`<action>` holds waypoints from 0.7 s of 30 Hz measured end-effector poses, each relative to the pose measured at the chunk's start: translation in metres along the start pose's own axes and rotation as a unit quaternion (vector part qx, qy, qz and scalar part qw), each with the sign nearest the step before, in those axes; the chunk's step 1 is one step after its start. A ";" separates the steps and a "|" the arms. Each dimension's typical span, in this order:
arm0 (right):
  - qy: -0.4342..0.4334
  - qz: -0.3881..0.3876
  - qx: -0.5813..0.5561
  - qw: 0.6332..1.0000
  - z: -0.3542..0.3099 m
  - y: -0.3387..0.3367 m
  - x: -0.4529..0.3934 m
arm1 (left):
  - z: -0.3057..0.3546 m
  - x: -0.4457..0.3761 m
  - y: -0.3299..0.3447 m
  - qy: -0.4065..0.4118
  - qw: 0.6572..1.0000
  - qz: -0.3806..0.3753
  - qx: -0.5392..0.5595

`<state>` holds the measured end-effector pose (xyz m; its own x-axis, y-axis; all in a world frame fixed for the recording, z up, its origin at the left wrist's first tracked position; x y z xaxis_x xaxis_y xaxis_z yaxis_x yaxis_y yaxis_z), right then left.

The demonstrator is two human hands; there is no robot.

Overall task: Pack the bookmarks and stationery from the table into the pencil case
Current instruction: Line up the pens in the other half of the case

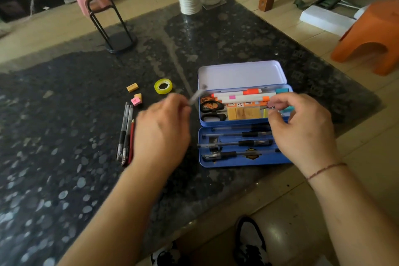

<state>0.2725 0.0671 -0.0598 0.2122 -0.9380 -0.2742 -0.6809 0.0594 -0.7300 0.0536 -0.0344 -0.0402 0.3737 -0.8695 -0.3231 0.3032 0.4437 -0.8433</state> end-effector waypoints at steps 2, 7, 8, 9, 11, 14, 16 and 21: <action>0.002 0.001 -0.008 1.000 0.000 -0.001 0.000 | 0.030 0.008 0.014 0.081 0.995 -0.043 0.046; 0.014 -0.002 0.008 1.000 0.004 -0.002 -0.001 | 0.058 0.017 0.050 0.154 0.985 -0.074 0.034; 0.021 -0.004 0.015 1.000 0.006 -0.003 -0.002 | 0.056 0.016 0.054 0.151 0.985 -0.079 0.036; 0.029 -0.004 0.020 0.999 0.007 -0.003 -0.002 | 0.054 0.015 0.057 0.148 0.985 -0.083 0.035; 0.042 0.003 0.023 0.999 0.010 -0.006 -0.003 | 0.050 0.014 0.057 0.140 0.985 -0.086 0.042; 0.042 0.007 0.019 0.999 0.010 -0.006 -0.004 | 0.039 0.006 0.039 0.121 0.990 -0.028 0.071; 0.040 0.003 0.018 0.999 0.009 -0.005 -0.004 | 0.013 -0.002 0.021 0.055 0.997 0.036 0.039; 0.040 0.003 0.005 0.999 0.007 -0.002 -0.003 | -0.076 0.000 -0.009 -0.233 0.966 -0.016 -0.108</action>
<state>0.2785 0.0719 -0.0617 0.1507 -0.9621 -0.2272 -0.6744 0.0680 -0.7352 -0.0159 -0.0551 -0.0659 0.7368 -0.6673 -0.1088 0.1495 0.3177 -0.9363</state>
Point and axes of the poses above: each hand's wrist, its own x-axis away from the middle knuckle, its own y-axis out of the palm, z = x × y, the point moved 3 cm from there along -x, towards the middle knuckle, and after that the axes turned 1 degree about y, right-handed, at the moved point
